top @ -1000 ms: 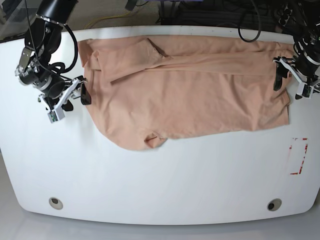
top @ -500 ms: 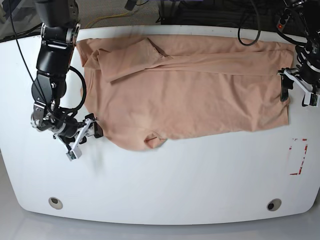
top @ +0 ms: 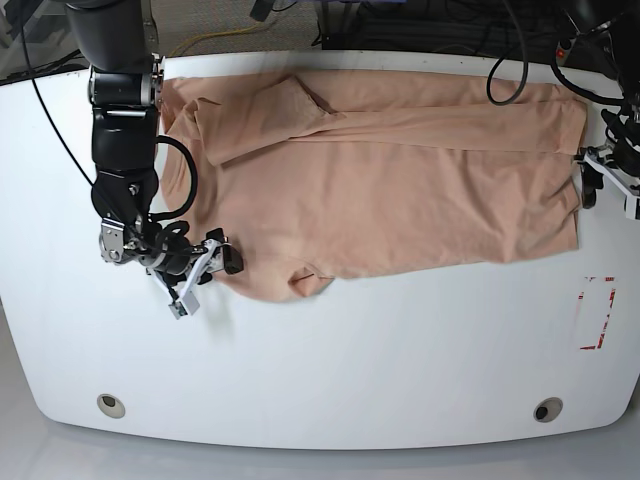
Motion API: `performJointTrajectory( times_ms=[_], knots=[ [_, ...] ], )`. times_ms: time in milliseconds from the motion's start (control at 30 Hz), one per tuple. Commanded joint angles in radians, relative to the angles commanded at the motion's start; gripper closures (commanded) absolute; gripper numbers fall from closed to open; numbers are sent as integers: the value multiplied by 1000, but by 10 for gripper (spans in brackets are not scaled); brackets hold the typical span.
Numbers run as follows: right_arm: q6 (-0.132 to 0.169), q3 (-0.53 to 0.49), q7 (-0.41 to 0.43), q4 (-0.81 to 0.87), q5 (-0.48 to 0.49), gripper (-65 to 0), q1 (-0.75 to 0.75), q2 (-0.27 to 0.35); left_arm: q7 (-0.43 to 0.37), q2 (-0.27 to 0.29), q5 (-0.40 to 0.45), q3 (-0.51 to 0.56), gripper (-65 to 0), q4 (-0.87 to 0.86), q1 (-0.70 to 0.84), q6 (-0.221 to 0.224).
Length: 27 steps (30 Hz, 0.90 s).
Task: Fold the T-shirt properly
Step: 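Move the right gripper to the shirt hem and grasp it, then fold the hem toward the collar with both grippers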
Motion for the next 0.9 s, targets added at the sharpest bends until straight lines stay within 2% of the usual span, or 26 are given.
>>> performJointTrajectory(
  times_ms=[100,167,300,367,467,567,733,900],
  knots=[
    [-2,0,20,-2,0,-371,-2,-2,0,0,31,6,-453,-25,-34,0],
    [-2,-2,34,-2,0,-295,-3,-2,2,0,40,8,-454,-48,-58,0],
    [-2,-2,34,-2,0,-90,-3,-2,2,-6,48,38,-475,-169,-138,0],
    [-2,-2,34,-2,0,-43,-3,-2,2,-8,71,54,-508,-230,-178,2],
    [-2,-3,34,-2,0,-41,-3,0,2,-3,135,57,-526,-316,-252,17],
    [-2,-3,34,-2,0,-41,-3,2,0,-2,189,58,-529,-425,-330,52],
    [-2,-3,34,-2,0,-41,-3,2,-3,-6,192,68,-529,-588,-422,57],
    [-2,-3,34,-2,0,-41,-3,0,-3,-8,189,152,-526,-651,-456,55]
  ],
)
